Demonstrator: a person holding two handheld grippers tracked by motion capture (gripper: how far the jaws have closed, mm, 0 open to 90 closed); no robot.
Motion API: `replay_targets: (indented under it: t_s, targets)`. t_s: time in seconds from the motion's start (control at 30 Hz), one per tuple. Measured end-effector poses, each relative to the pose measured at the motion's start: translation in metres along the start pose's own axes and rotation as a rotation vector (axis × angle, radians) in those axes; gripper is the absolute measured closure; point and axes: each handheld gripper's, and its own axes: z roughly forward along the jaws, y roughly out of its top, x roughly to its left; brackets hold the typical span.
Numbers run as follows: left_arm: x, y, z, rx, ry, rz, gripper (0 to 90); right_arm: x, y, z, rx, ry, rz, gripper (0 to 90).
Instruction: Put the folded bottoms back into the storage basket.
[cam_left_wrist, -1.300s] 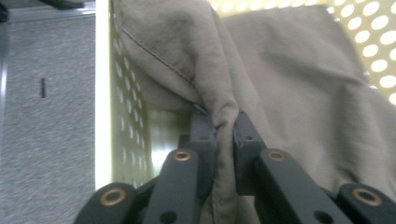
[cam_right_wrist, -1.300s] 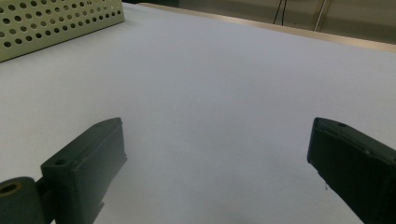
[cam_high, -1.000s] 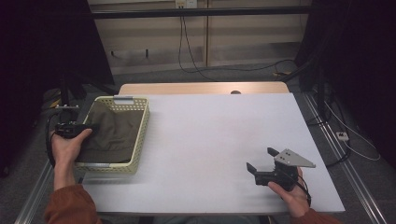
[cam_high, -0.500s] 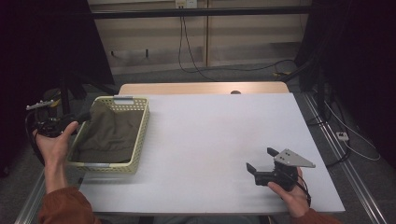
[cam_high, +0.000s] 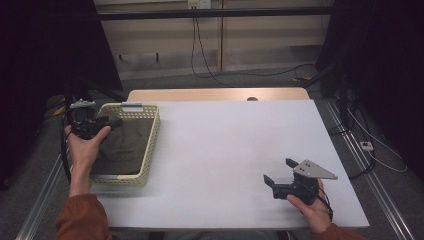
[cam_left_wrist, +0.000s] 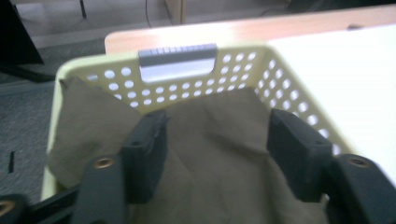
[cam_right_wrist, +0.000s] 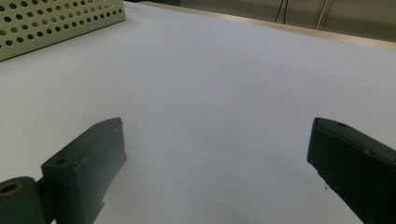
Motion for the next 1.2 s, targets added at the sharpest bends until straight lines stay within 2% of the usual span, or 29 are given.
replay_targets:
  t_s: [0.07, 0.1, 0.17, 0.3, 0.33, 0.37, 0.4, 0.5, 0.57, 0.7, 0.77, 0.87, 1.0, 1.03, 1.07, 1.1, 1.2]
  targets:
    - [0.002, -0.002, 0.005, 0.016, 0.042, -0.005, 52.9, 0.0, 0.0, 0.0, 0.0, 0.0, 0.0, 4.5]
    - [0.004, -0.003, 0.008, 0.02, 0.044, -0.017, 57.0, 0.0, 0.0, 0.0, 0.001, -0.001, 0.001, 4.5]
    - [0.007, -0.005, 0.012, 0.017, 0.077, -0.035, 67.5, 0.0, 0.0, 0.0, 0.001, -0.001, 0.005, 4.5]
    - [0.016, -0.01, 0.021, 0.041, 0.105, -0.061, 78.6, 0.0, 0.0, 0.0, 0.0, -0.004, 0.012, 4.5]
    - [0.02, -0.013, 0.022, 0.044, 0.087, -0.068, 80.0, 0.0, 0.0, 0.0, 0.0, -0.004, 0.012, 4.5]
    - [0.022, -0.014, 0.024, 0.051, 0.096, -0.073, 82.1, 0.0, 0.0, 0.0, 0.0, -0.003, 0.012, 4.6]
    - [0.023, -0.016, 0.025, 0.061, 0.126, -0.063, 84.1, 0.0, 0.0, 0.0, 0.001, -0.003, 0.011, 4.6]
    - [0.027, -0.021, 0.028, 0.077, 0.125, -0.084, 86.6, 0.0, 0.0, 0.0, 0.002, -0.003, 0.012, 4.6]
    - [0.027, -0.022, 0.03, 0.103, 0.154, -0.086, 89.6, 0.0, 0.0, 0.001, 0.003, -0.003, 0.011, 4.7]
    - [0.023, -0.023, 0.037, 0.152, 0.206, -0.076, 90.0, 0.0, 0.0, 0.0, 0.002, 0.0, 0.009, 5.1]
    - [0.025, -0.024, 0.039, 0.175, 0.212, -0.076, 90.0, 0.0, 0.0, 0.0, 0.002, 0.001, 0.008, 5.1]
    - [0.025, -0.026, 0.043, 0.21, 0.228, -0.049, 90.0, 0.0, 0.0, 0.0, 0.002, 0.001, 0.009, 5.1]
    - [0.024, -0.029, 0.051, 0.276, 0.222, -0.047, 90.0, 0.0, 0.0, 0.0, 0.002, 0.003, 0.007, 5.2]
    - [0.024, -0.03, 0.052, 0.277, 0.228, -0.048, 90.0, 0.0, 0.0, 0.0, 0.002, 0.005, 0.006, 5.2]
    - [0.024, -0.03, 0.052, 0.291, 0.227, -0.029, 90.0, 0.0, 0.0, 0.0, 0.003, 0.005, 0.006, 5.2]
    - [0.023, -0.031, 0.054, 0.286, 0.228, -0.036, 90.0, 0.0, 0.0, 0.0, 0.003, 0.005, 0.006, 5.2]
    - [0.024, -0.033, 0.057, 0.309, 0.218, -0.039, 90.0, 0.0, 0.0, 0.0, 0.003, 0.004, 0.007, 5.2]
